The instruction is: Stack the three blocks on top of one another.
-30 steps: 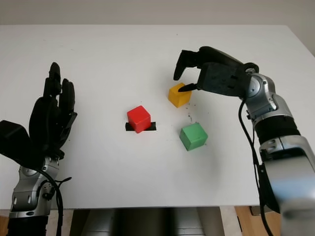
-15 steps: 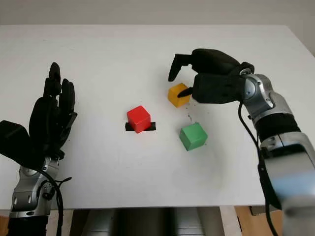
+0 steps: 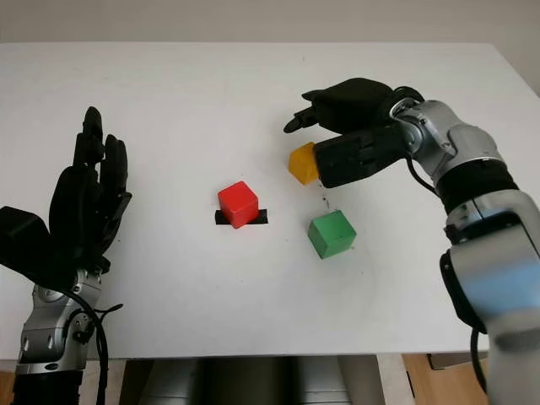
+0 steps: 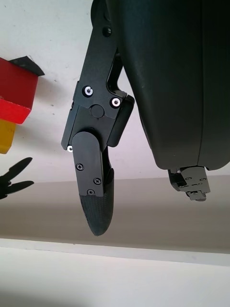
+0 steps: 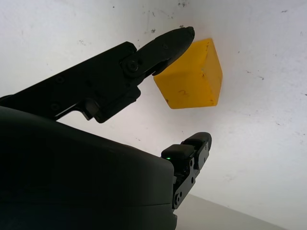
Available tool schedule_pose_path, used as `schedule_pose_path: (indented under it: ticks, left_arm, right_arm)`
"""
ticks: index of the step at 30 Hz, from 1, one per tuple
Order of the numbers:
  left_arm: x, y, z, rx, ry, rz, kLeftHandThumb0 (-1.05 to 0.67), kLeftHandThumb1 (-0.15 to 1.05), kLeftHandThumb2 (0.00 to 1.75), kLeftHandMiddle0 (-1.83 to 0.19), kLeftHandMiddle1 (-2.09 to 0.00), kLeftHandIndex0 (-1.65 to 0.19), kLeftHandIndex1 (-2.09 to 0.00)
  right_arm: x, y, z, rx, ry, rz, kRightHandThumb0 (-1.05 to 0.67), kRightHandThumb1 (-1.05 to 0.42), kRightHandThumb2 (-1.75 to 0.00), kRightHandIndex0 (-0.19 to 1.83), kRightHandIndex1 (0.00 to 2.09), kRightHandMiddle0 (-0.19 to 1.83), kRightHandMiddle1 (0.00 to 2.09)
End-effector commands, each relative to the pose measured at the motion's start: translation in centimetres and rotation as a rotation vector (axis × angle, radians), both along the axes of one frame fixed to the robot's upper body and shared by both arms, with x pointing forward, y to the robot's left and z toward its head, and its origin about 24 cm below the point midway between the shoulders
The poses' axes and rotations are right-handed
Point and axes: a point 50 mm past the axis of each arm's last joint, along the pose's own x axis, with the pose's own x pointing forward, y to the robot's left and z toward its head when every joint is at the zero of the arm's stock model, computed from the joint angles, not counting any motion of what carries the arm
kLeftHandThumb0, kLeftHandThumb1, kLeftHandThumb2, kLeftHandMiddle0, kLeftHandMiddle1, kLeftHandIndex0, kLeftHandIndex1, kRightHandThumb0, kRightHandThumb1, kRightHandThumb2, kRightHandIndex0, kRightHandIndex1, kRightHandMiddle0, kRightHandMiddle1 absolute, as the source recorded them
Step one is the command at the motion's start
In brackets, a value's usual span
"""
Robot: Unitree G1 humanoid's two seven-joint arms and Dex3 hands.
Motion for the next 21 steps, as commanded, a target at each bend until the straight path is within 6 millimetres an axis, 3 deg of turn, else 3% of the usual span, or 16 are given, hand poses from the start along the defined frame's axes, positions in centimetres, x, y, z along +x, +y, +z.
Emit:
schedule_pose_path:
  ticks: [1,21]
  left_arm:
    - [-0.3,-0.1,-0.1,-0.001,0.001,0.004,-0.66,1.05,0.48,0.19,-0.03,0.16,-0.06]
    - [-0.5,-0.1,-0.2,0.01,0.012,0.003,-0.69,1.05,0.46,0.19,-0.03,0.16,-0.05]
  right_arm:
    - [0.1,0.3,0.9,-0.002,-0.027,0.011,-0.59,-0.78,-0.05,0.1,0.04,0.46,0.1]
    - [0.2,0.6,-1.9,-0.014,-0.061,0.021,-0.44,-0.83,-0.06,0.25,0.09,0.68,0.15]
